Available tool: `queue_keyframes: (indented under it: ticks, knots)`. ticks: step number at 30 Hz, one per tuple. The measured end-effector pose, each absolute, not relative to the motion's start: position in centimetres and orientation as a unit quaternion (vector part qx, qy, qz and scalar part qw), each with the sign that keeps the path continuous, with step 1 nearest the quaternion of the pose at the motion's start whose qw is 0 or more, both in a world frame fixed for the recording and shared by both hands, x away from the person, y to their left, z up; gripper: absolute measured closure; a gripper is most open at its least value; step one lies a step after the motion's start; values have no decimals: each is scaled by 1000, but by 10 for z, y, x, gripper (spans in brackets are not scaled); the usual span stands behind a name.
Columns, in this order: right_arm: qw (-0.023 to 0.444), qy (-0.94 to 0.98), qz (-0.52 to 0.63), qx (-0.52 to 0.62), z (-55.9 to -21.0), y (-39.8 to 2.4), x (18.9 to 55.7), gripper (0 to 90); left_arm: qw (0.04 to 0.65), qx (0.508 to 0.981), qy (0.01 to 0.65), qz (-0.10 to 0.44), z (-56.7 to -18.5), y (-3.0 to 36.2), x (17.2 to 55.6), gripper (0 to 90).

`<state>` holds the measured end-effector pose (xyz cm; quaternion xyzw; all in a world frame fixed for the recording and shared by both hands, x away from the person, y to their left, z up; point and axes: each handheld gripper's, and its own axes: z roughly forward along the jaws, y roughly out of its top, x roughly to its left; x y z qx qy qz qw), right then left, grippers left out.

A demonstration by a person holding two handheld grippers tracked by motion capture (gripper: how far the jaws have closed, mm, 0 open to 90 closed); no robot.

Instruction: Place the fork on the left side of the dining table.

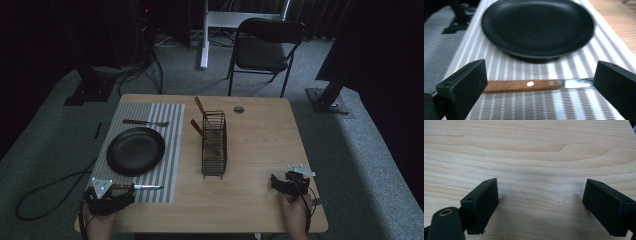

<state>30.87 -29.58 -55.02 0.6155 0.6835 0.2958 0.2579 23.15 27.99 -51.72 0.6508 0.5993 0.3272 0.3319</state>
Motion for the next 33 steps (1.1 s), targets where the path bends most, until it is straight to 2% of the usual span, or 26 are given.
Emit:
queue_keyframes:
  ticks: [8, 18, 33]
  knots:
    - [258, 683, 296, 616, -550, -296, 309, 129, 270, 658, 633, 305, -538, 289, 234, 0]
    - [258, 684, 296, 615, -550, -296, 309, 129, 269, 657, 649, 275, -549, 294, 242, 0]
    - [258, 684, 296, 615, -550, -296, 309, 129, 273, 656, 647, 277, -550, 295, 241, 0]
